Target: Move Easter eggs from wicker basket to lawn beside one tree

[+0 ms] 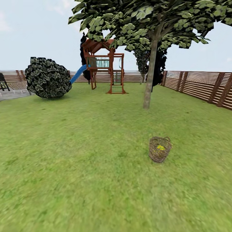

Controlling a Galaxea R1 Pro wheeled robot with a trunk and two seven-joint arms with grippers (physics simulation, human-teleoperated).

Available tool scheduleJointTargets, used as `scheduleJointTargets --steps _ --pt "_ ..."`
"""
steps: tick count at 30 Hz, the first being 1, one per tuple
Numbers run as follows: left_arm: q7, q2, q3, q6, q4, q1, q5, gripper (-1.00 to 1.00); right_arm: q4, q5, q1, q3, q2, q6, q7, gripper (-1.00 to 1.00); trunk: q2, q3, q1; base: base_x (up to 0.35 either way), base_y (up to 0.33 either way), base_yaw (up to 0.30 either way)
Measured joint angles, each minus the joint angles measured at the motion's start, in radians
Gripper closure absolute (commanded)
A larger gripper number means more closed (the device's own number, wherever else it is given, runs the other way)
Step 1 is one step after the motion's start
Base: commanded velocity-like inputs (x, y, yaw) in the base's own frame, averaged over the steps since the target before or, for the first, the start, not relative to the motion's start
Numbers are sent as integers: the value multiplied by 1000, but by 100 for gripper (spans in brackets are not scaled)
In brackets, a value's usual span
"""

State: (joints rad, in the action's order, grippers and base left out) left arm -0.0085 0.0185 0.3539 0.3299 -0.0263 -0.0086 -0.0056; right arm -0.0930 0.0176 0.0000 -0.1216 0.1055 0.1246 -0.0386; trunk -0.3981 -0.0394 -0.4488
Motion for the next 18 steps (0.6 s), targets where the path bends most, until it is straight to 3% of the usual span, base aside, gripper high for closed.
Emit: scheduleJointTargets --steps 18 --pt "0 6 0 0 0 -6 0 -100 6 -2 0 4 0 0 -1 -100 0 0 0 303 183 0"
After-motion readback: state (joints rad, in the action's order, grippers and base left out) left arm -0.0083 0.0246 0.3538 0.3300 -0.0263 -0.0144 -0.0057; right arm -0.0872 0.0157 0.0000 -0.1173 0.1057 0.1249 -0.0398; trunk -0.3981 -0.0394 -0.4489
